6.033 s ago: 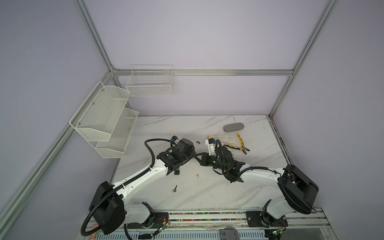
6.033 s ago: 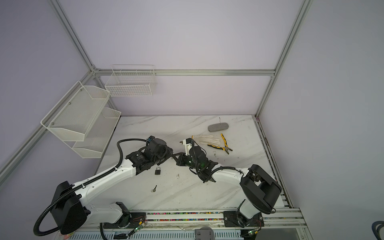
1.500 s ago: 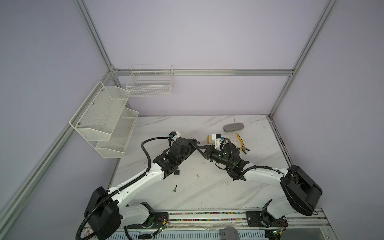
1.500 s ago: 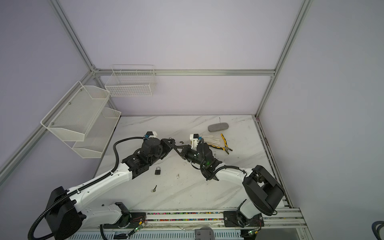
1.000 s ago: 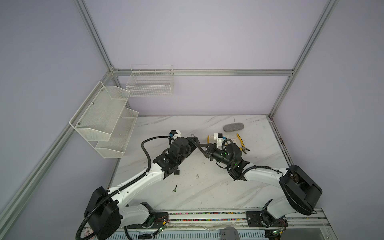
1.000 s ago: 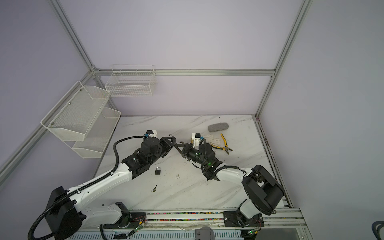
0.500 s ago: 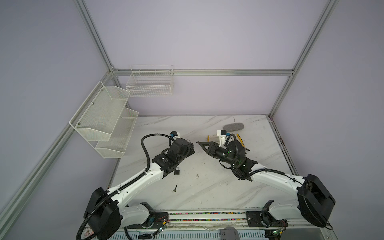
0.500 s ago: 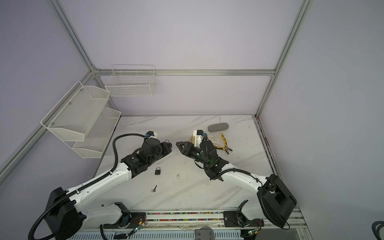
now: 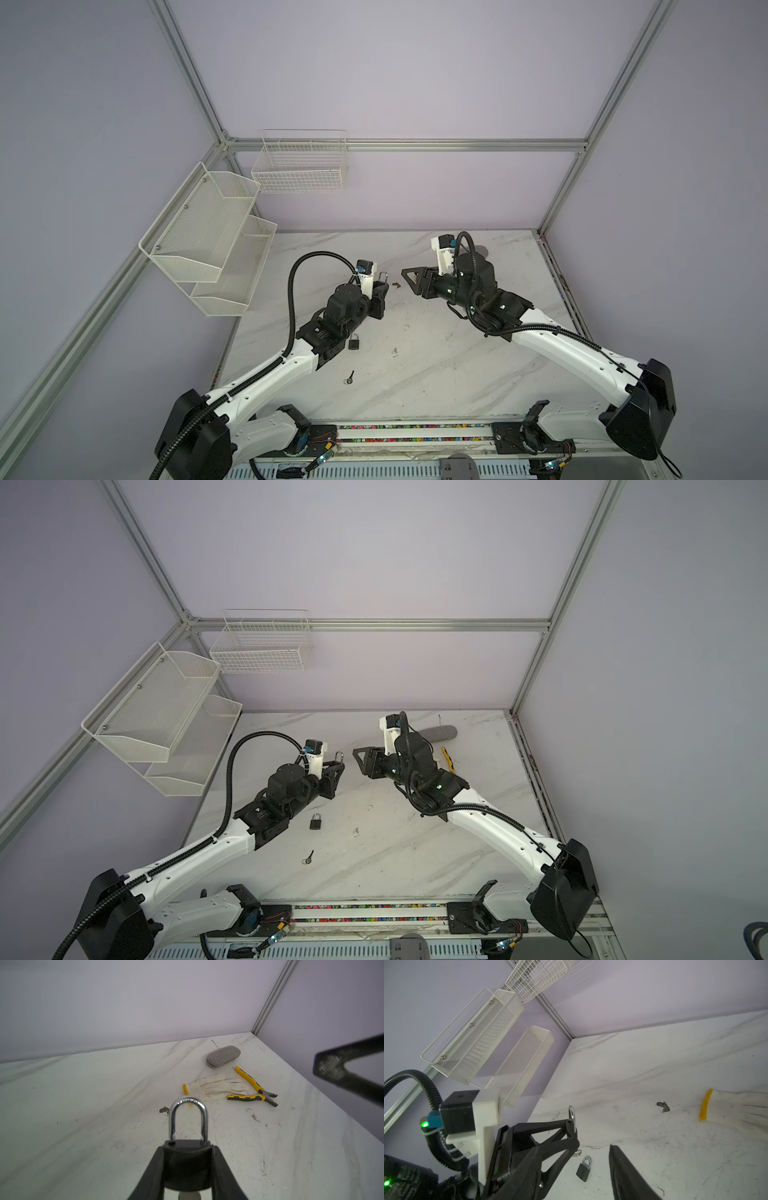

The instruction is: Unlock with the key

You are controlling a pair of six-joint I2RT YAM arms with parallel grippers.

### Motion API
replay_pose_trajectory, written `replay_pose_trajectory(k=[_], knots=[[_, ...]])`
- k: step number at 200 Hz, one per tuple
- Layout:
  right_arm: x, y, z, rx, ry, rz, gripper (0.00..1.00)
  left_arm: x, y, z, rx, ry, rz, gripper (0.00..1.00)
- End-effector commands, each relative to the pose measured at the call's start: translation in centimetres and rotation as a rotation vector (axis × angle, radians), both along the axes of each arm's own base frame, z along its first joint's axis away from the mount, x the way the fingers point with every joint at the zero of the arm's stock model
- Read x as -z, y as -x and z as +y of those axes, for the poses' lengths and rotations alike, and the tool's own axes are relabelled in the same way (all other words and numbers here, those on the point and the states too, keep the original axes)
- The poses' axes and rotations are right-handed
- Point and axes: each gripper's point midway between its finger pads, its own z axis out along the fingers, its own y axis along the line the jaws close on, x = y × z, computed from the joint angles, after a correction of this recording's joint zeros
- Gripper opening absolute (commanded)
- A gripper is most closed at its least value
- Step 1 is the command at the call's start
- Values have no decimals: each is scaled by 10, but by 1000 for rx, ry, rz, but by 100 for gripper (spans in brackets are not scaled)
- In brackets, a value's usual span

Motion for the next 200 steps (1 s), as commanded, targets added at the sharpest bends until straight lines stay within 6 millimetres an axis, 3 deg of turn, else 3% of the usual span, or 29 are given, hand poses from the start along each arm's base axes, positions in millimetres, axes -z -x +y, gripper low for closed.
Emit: replay_pose_trajectory(k=[1,64,88,120,200], knots=[[9,0,-6,-28,164,-7,56,-20,2,-13,114,-74,-236,0],[19,-24,14,-71,322,8,59,-13,-3,-19,129,-101,-269,0],[21,-37,14,-29,365,16,59,-12,-3,-18,127,-99,-266,0],[26,-39,23,-60,378,27,60,-9,-4,-17,117,-103,-263,0],[41,-51,25,-43,448,51,60,-9,-6,-16,110,-102,-267,0]])
